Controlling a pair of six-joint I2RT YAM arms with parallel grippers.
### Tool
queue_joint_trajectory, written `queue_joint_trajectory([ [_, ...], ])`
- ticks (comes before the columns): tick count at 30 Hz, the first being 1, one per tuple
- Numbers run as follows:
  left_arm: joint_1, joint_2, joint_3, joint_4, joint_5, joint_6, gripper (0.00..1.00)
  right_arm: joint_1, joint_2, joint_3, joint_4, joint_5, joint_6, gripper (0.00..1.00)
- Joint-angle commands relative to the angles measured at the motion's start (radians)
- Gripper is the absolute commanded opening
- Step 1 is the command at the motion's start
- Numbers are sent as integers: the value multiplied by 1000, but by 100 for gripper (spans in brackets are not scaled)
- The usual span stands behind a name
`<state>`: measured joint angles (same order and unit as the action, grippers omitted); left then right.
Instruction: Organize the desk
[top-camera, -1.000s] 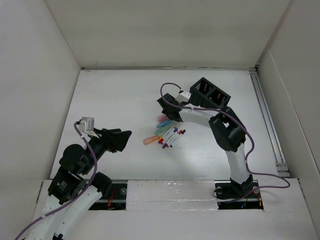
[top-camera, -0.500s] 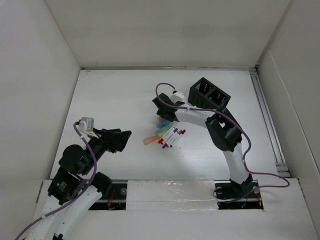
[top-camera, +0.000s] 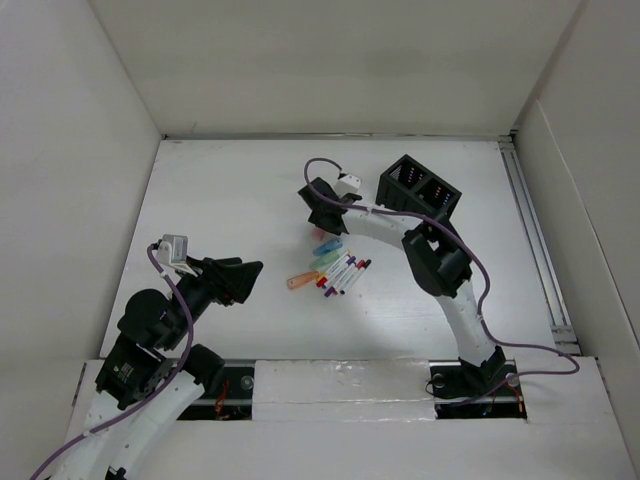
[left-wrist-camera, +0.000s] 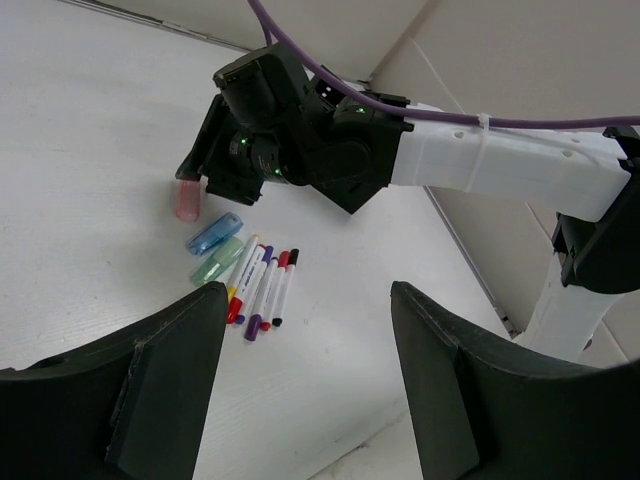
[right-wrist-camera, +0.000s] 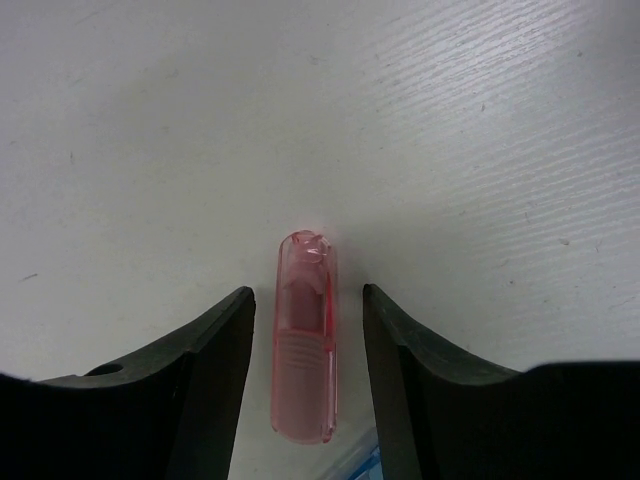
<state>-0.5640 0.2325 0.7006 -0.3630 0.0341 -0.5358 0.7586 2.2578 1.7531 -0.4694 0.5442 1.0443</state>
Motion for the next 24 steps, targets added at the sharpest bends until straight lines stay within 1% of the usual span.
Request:
queue_joint_trajectory([
  [1, -5, 5, -1, 45, 13, -1, 63, -4, 25, 39, -61, 16, -50, 53],
  [3, -5, 1, -3, 44, 15, -1, 63, -4, 25, 42, -67, 13, -66, 48],
  [4, -5, 2, -1, 45, 15, 0, 63, -4, 32, 52, -80, 13, -90, 44],
  [6, -5, 1, -3, 45, 15, 0, 63, 5, 36, 66, -95, 13, -99, 43],
  [7, -5, -1, -1, 44, 15, 0, 63, 5, 42, 71, -101, 16, -116, 38],
  [11, -5, -1, -1, 47, 18, 2, 63, 5, 54, 97, -127, 5, -151, 30],
  [13, -5, -4, -1, 47, 18, 2, 63, 5, 62, 115, -135, -4, -153, 23],
  [14, -5, -4, -1, 47, 18, 2, 63, 5, 60, 114, -123, -12, -150, 22],
  [15, -5, -2, -1, 47, 18, 0, 63, 5, 54, 106, -101, -24, -145, 20],
  [16, -5, -2, -1, 45, 20, 2, 63, 5, 42, 64, -69, -59, -138, 17],
  [17, -5, -2, -4, 45, 20, 2, 63, 5, 25, 33, 13, -79, -130, 15],
  [19, -5, -1, -3, 47, 18, 2, 63, 5, -50, -68, 104, -117, -100, 13],
  [20, -5, 1, -3, 45, 18, 2, 63, 5, -75, -99, 200, -128, -89, 13],
  [21, -5, 2, -3, 47, 20, 2, 63, 5, -124, -128, 242, -138, -78, 13],
  [23, -5, 8, -3, 45, 20, 3, 63, -4, -167, -180, 322, -167, -47, 13],
  [24, -5, 8, -1, 45, 21, 3, 63, -4, -206, -191, 339, -167, -40, 13],
])
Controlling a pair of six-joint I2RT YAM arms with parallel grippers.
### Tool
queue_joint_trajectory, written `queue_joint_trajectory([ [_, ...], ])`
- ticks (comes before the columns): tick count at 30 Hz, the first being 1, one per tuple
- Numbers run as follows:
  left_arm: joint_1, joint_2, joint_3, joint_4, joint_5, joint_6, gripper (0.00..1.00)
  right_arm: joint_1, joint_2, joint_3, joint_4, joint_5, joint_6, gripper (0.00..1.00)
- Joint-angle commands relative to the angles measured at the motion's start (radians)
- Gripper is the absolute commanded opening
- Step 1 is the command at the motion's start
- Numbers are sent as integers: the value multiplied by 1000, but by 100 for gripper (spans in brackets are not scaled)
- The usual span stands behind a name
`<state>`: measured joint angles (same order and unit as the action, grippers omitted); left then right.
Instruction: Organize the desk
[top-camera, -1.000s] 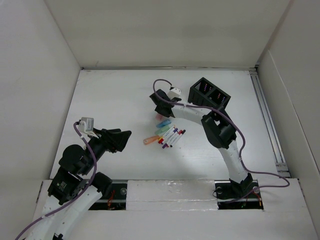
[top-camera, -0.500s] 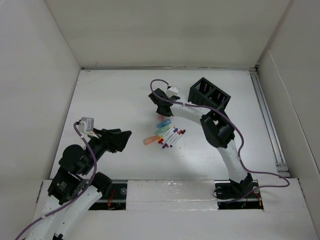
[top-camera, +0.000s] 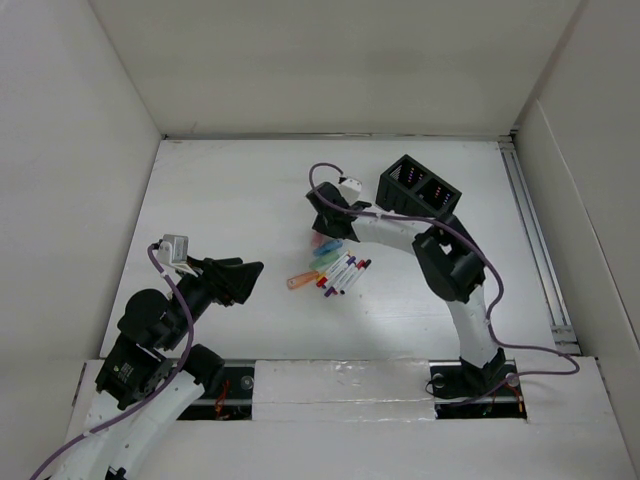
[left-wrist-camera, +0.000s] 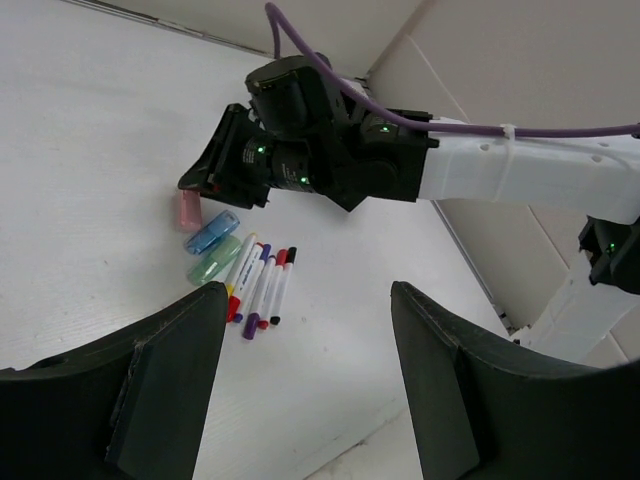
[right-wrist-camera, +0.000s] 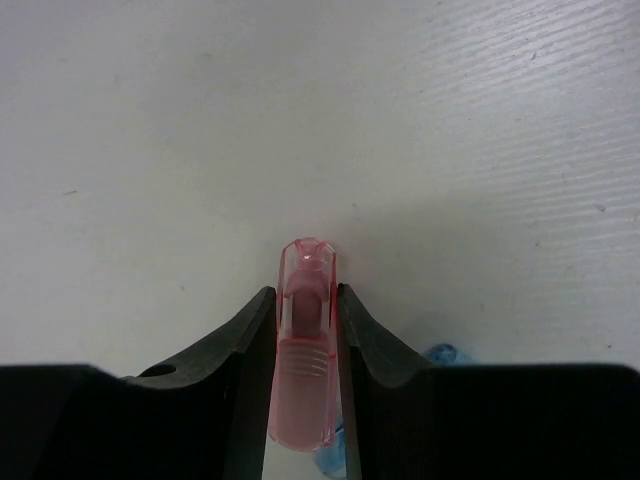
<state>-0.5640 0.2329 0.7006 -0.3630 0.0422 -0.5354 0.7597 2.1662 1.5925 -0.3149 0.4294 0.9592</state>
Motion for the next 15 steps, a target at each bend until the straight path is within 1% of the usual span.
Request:
queue_joint_trajectory([
  [1, -5, 8, -1, 44, 12, 3, 63, -5, -133, -37, 198, -46, 50, 13],
  [9, -5, -1, -3, 45, 12, 2, 63, -5, -284, -69, 224, 66, 10, 13],
  [12, -5, -1, -3, 47, 13, 2, 63, -16, -354, -104, 224, 155, -13, 12],
  [13, -5, -1, -3, 45, 13, 2, 63, -37, -388, -120, 197, 240, -29, 12],
  [15, -5, 0, -3, 45, 15, 2, 63, -49, -423, -124, 186, 271, -37, 12],
])
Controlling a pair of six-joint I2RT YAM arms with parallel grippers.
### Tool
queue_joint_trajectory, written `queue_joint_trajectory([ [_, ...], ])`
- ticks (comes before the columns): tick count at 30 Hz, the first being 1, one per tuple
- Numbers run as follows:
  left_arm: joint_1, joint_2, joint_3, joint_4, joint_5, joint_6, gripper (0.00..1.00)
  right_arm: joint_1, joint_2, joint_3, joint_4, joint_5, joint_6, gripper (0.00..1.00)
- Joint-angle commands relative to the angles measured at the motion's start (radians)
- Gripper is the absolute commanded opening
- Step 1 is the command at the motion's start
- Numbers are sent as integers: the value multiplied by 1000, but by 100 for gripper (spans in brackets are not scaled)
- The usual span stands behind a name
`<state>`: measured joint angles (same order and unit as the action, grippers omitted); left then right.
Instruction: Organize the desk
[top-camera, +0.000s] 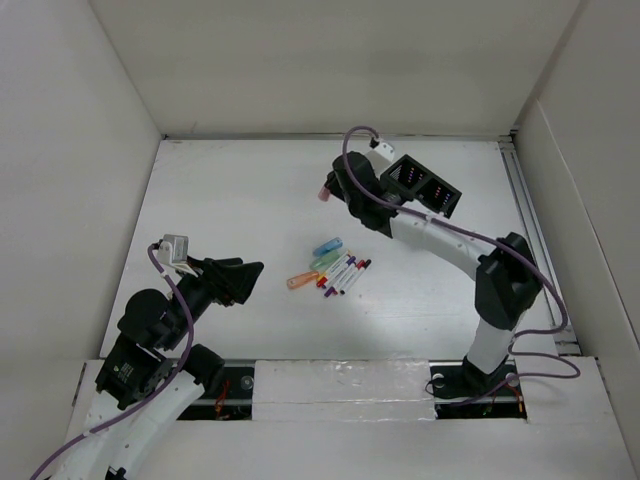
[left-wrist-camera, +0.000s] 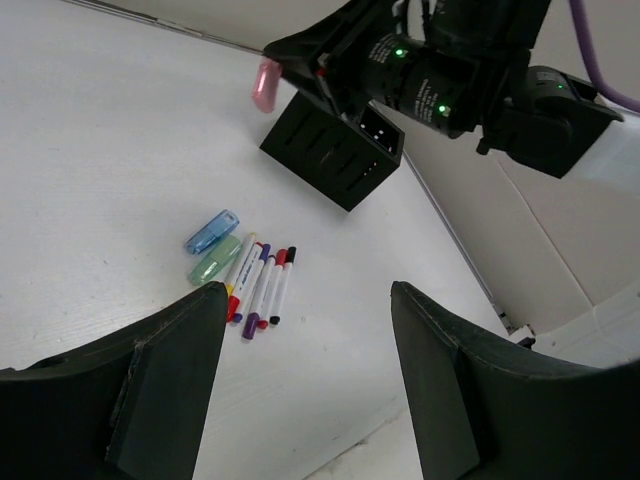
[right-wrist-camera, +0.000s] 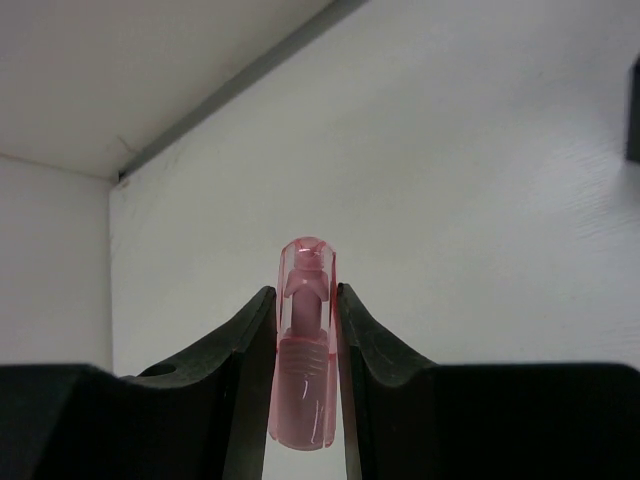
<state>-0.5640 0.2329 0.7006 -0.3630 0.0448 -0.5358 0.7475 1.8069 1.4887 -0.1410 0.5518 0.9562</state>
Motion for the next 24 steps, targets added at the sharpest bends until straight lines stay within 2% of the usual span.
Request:
queue_joint_trajectory([
  [1, -5, -1, -4, 45, 10, 2, 63, -49, -76, -25, 0, 198, -43, 12],
  [6, -5, -7, -3, 47, 17, 2, 63, -189, -165, -54, -49, 247, -40, 12],
  [10, -5, -15, -4, 50, 17, 2, 63, -263, -152, -44, -69, 341, -60, 12],
  [11, -5, -17, -4, 49, 17, 2, 63, -299, -129, 3, -122, 370, -62, 12],
  [24, -5, -29, -6, 53, 23, 3, 63, -329, 63, 157, -249, 531, -157, 12],
])
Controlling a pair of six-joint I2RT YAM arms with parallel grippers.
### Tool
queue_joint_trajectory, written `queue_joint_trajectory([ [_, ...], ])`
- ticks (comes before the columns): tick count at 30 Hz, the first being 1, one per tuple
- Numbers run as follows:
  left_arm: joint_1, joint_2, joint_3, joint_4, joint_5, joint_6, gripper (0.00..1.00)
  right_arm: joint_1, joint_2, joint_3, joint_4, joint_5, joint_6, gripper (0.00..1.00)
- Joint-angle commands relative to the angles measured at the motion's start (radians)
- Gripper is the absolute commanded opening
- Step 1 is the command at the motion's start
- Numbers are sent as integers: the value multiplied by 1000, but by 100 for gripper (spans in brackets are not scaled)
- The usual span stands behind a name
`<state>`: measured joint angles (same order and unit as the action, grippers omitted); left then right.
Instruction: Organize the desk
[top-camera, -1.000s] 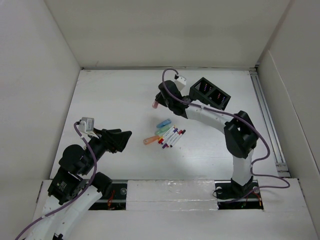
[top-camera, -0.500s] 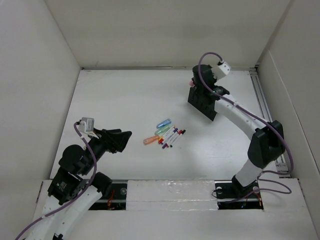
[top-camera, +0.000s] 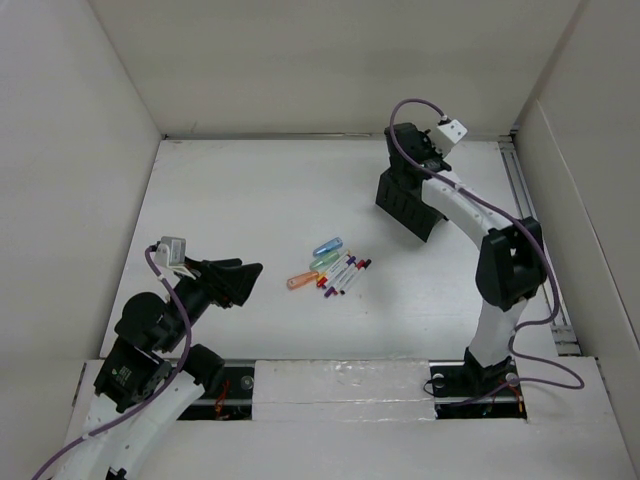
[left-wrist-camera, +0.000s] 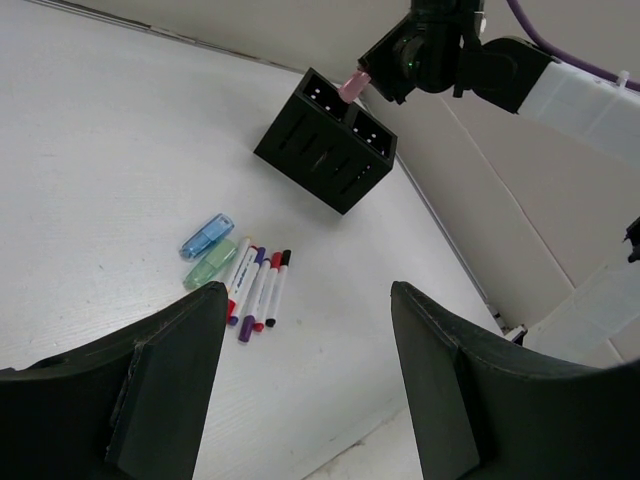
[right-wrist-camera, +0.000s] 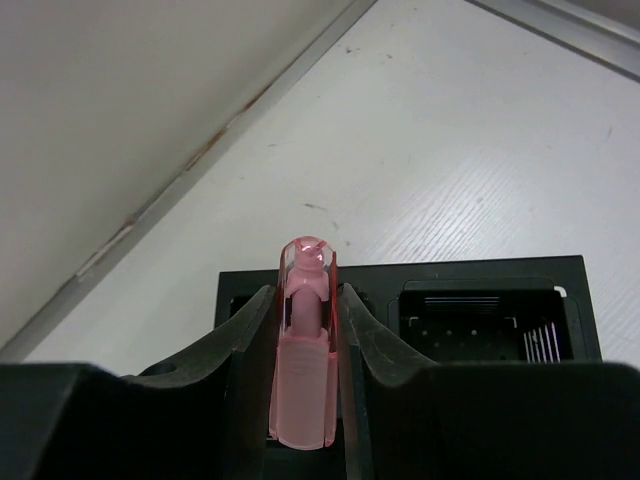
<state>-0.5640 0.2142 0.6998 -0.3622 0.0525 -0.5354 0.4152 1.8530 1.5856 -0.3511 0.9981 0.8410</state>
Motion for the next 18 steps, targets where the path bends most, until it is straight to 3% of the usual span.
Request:
queue_joint_trajectory([
  [1, -5, -10, -5, 52, 15, 3, 63, 13, 26, 66, -37, 88, -45, 13],
  [11, -5, -6, -5, 51, 17, 2, 63, 22, 101, 105, -61, 83, -43, 19],
  [18, -5, -3, -5, 49, 17, 2, 63, 53, 97, 86, -26, 96, -57, 38],
])
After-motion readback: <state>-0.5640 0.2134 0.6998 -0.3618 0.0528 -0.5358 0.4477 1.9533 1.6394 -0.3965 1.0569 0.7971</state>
